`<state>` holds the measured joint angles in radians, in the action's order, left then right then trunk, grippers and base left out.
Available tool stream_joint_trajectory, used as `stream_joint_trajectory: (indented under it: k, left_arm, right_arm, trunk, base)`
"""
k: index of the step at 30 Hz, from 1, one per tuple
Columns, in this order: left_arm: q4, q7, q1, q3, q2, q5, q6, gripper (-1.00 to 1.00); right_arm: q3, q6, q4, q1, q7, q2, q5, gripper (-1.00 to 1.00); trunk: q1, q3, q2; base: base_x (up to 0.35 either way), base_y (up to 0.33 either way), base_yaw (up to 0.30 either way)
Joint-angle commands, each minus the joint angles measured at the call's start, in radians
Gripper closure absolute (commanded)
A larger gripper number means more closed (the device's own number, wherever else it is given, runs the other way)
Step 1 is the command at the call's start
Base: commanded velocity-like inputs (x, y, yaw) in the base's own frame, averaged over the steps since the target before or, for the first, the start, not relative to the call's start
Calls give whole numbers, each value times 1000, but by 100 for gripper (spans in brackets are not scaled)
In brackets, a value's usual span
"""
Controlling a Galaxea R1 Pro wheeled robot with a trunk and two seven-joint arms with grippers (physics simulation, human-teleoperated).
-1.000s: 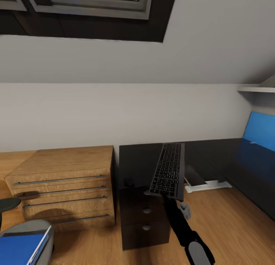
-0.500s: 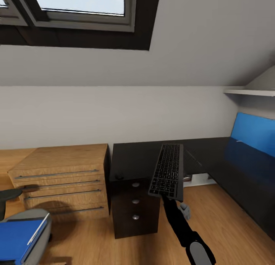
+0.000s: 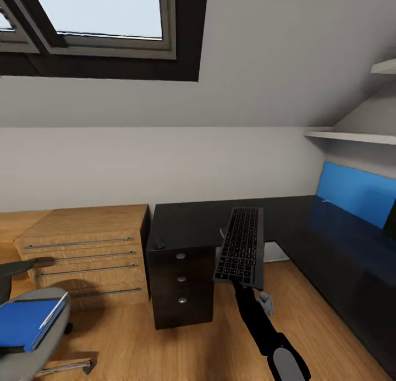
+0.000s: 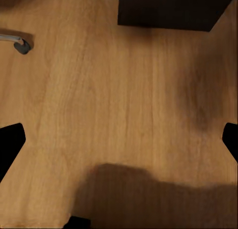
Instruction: In the bedroom, organize the workspace by keeping the computer under the desk, ensuring the monitor is on the desk, placing the keyboard on the desk next to the monitor, placing the mouse on the desk next to the keyboard, moving the folder from the swivel chair onto the desk next to the mouse, stacking the notebook on top of the folder with the pen on top of the notebook, and positioning the swivel chair next to the desk.
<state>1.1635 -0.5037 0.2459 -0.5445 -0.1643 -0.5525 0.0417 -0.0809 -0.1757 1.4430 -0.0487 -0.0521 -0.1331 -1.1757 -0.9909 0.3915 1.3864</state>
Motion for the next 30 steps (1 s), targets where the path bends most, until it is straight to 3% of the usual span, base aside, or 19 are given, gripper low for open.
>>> stream_joint_trajectory:
  k: [1, 20, 30]
  left_arm:
    - [2, -6, 0, -3, -1, -10, 4, -100]
    - [-7, -6, 0, -3, 0, -4, 4, -100]
    - [-23, -6, 0, 0, 16, -3, 3, -100]
  right_arm:
    - [1, -4, 0, 0, -5, 0, -10, 100]
    - [3, -11, -2, 0, -5, 0, -11, 100]
    - [4, -19, -7, 0, -6, 0, -15, 100]
  trunk:
    - [4, -2, -7]
    - [77, -62, -140]
    - [116, -93, -210]
  base:
    - [-255, -247, 0]
    - [-255, -247, 0]
    - [-255, -247, 0]
